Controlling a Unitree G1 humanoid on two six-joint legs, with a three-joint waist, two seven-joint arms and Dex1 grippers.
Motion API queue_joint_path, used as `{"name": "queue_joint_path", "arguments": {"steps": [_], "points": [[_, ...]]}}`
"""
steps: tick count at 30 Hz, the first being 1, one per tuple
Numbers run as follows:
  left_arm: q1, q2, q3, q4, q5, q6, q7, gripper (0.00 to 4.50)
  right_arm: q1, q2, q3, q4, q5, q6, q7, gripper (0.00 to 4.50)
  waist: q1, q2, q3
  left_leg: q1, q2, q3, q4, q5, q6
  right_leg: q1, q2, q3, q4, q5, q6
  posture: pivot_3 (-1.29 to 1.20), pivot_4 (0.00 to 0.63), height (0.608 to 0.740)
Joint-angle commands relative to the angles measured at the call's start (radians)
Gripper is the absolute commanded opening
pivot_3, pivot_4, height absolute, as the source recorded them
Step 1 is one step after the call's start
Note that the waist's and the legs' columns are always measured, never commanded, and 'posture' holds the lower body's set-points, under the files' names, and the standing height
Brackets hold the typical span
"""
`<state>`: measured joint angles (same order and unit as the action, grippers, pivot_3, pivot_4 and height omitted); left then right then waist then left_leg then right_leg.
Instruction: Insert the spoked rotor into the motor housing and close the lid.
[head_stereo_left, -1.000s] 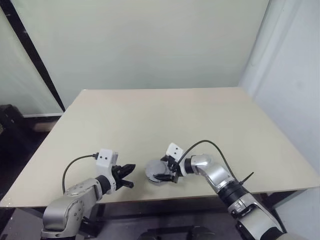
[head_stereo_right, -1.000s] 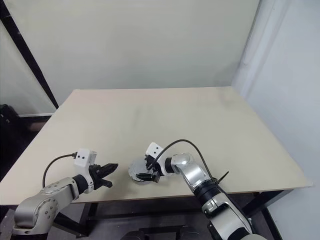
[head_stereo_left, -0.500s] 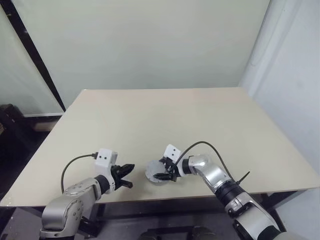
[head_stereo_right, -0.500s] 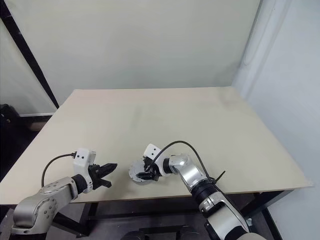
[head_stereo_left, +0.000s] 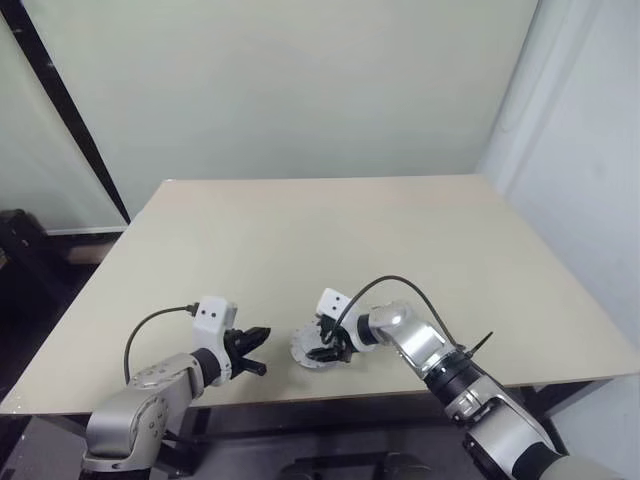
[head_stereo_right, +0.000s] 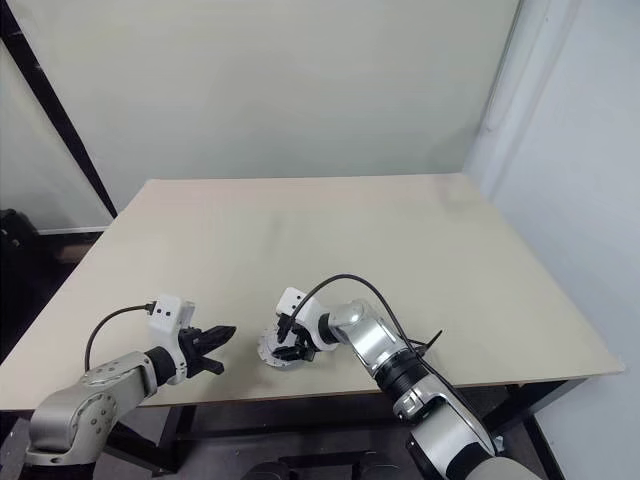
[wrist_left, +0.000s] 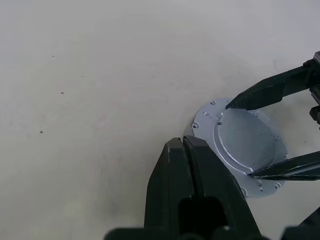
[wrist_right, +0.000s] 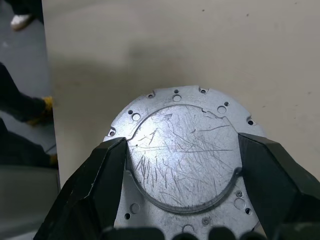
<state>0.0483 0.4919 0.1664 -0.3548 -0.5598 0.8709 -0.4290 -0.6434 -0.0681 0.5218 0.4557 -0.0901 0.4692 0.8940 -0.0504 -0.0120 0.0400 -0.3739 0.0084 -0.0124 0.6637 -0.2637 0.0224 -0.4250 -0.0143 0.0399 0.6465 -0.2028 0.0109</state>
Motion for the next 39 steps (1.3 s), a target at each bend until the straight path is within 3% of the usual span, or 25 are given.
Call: {"name": "queue_joint_path", "arguments": {"steps": [1,15,32,39], "points": [[-0.018,0.006,-0.003,-0.006,0.009,-0.021,-0.011,0.00,-0.018,-0.011,0.024,-0.002,-0.028,0.033,0.008,3.24,0.000,0.000,0.000,0.000,0.000,0.000,0.000,0.000,0.000,0.000,0.000,0.000,0.000,0.000,0.000,0.00,0.000,0.740],[-0.009,-0.001,-0.014,-0.010,0.016,-0.022,-0.017,0.00,-0.052,0.021,-0.059,0.048,0.044,0.190,-0.002,3.24,0.000,0.000,0.000,0.001,0.000,0.000,0.001,0.000,0.000,0.001,0.000,0.000,0.001,0.000,0.000,0.00,0.000,0.740],[-0.021,0.002,-0.027,-0.018,0.016,-0.008,-0.011,0.00,-0.042,0.030,-0.035,0.065,0.016,0.192,-0.093,3.24,0.000,0.001,0.000,0.002,0.000,0.000,0.002,0.000,0.000,0.002,0.000,0.000,0.001,0.000,0.000,0.00,0.000,0.740],[-0.022,0.001,-0.031,-0.025,0.015,-0.005,-0.009,0.00,-0.034,0.021,-0.006,0.074,0.009,0.196,-0.104,3.24,0.000,0.001,0.000,0.011,0.000,0.000,0.001,0.000,0.000,0.010,0.000,0.000,0.001,-0.002,-0.002,0.00,0.000,0.740]]}}
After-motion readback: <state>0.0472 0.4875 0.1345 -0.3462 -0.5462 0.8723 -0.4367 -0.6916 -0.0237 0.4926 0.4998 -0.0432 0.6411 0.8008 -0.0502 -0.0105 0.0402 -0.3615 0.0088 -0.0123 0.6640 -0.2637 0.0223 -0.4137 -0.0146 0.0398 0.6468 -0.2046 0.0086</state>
